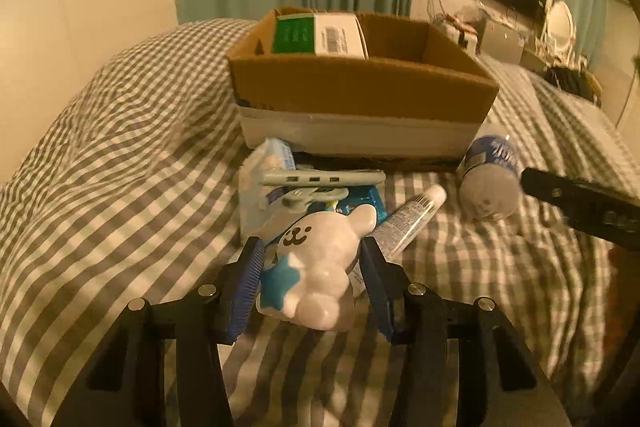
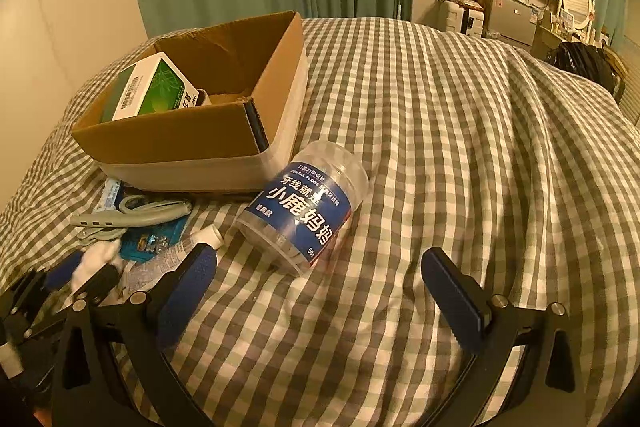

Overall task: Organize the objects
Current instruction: 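Grasp the white bear figurine with the left gripper, then grasp the clear blue-labelled jar with the right gripper while the left gripper holds the bear, then lower the bear and the jar into the cardboard box and open both grippers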

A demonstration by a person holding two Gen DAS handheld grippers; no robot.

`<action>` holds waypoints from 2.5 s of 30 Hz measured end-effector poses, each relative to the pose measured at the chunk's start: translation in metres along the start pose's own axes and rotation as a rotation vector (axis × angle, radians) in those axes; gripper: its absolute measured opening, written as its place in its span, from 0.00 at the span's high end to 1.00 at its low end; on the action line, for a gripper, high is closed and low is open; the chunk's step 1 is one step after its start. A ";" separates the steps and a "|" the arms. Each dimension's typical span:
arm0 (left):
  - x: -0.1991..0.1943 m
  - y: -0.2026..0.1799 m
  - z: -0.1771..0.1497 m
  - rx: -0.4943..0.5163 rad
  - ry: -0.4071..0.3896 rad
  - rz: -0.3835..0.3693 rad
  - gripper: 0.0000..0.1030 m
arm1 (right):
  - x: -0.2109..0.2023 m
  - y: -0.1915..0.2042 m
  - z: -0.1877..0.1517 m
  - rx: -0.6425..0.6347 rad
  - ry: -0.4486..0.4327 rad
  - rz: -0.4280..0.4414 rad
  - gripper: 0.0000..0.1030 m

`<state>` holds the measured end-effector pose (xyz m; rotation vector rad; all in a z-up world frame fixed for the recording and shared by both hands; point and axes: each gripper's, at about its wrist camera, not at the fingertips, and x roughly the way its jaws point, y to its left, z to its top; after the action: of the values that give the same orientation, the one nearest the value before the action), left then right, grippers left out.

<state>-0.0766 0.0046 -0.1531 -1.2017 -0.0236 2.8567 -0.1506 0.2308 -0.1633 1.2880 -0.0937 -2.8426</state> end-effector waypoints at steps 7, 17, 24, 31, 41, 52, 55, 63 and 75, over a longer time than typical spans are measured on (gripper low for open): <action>-0.026 0.008 0.015 -0.062 -0.058 -0.020 0.59 | 0.008 0.000 0.007 0.039 0.016 0.000 0.00; -0.016 0.009 0.009 -0.071 -0.020 -0.023 0.59 | 0.059 0.019 0.023 0.069 0.092 -0.053 0.01; -0.011 0.010 0.007 -0.070 -0.007 -0.033 0.59 | 0.085 0.014 0.022 0.082 0.143 -0.057 0.23; -0.013 0.013 0.007 -0.079 -0.006 -0.041 0.59 | 0.072 0.012 0.010 0.020 0.146 -0.056 0.35; -0.029 0.009 0.010 -0.077 -0.013 -0.070 0.59 | 0.011 0.000 -0.011 0.004 0.086 0.004 0.38; -0.073 -0.015 0.017 -0.036 -0.038 -0.135 0.59 | -0.061 0.005 -0.039 -0.035 0.034 0.071 0.40; -0.088 -0.021 0.024 -0.020 -0.069 -0.142 0.59 | -0.084 0.004 -0.040 -0.042 -0.002 0.078 0.40; -0.120 -0.026 0.057 -0.005 -0.141 -0.159 0.59 | -0.139 0.009 -0.016 -0.066 -0.134 0.105 0.40; -0.120 -0.027 0.143 0.081 -0.256 -0.129 0.59 | -0.190 0.027 0.062 -0.169 -0.321 0.139 0.40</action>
<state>-0.0940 0.0268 0.0340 -0.7844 0.0067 2.8458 -0.0725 0.2149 0.0216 0.7571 0.0500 -2.8372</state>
